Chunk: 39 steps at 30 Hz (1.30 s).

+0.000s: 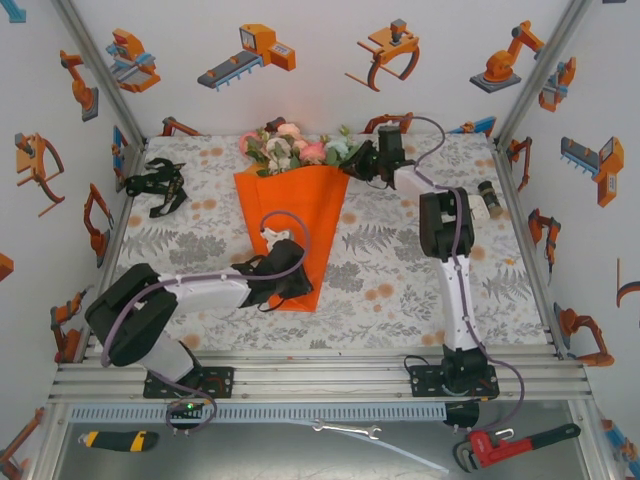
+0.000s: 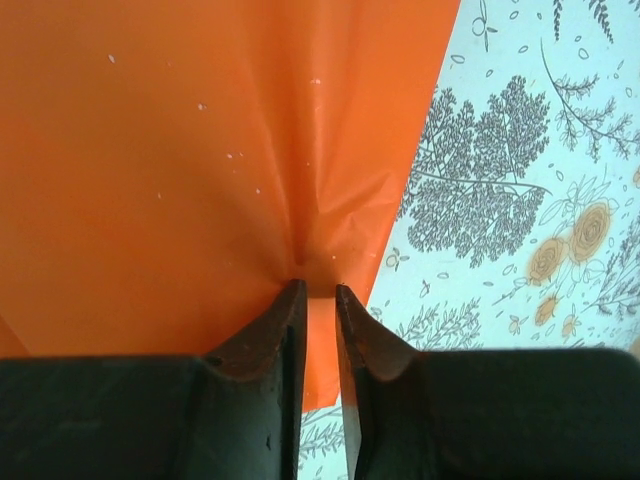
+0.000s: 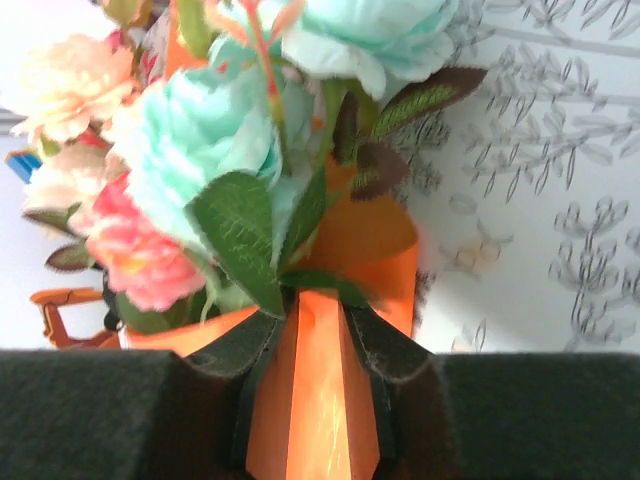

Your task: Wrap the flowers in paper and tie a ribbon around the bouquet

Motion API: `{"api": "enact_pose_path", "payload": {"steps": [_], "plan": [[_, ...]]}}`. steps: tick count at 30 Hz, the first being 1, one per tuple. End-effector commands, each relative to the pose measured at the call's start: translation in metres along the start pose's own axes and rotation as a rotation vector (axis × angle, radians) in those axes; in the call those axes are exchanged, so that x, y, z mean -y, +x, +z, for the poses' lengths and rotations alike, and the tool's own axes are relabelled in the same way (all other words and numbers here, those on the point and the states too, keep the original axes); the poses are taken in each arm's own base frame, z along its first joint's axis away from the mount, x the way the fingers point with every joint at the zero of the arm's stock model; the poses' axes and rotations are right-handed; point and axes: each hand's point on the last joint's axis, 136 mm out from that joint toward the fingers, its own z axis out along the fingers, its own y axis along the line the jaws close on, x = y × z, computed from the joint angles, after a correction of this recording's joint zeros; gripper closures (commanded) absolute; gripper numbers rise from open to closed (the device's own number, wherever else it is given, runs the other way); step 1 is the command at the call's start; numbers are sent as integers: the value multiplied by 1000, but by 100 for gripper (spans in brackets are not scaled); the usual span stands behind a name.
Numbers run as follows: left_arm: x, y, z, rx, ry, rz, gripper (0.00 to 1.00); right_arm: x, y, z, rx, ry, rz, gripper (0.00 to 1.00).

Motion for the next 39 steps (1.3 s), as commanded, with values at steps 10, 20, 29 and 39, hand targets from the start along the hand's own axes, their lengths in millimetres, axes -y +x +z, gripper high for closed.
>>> {"api": "enact_pose_path", "payload": {"steps": [10, 20, 29, 39], "plan": [[7, -63, -57, 179, -51, 5, 67, -100, 58, -118, 19, -203, -107, 72], [-64, -44, -33, 98, -222, -82, 72, -104, 186, -88, -185, -148, -242, 72], [-123, 7, -17, 36, -339, -160, 76, -61, 219, -62, -278, -49, -248, 71], [-107, 4, -19, 50, -258, -164, 78, -41, 199, -37, -305, 7, -259, 69]]}}
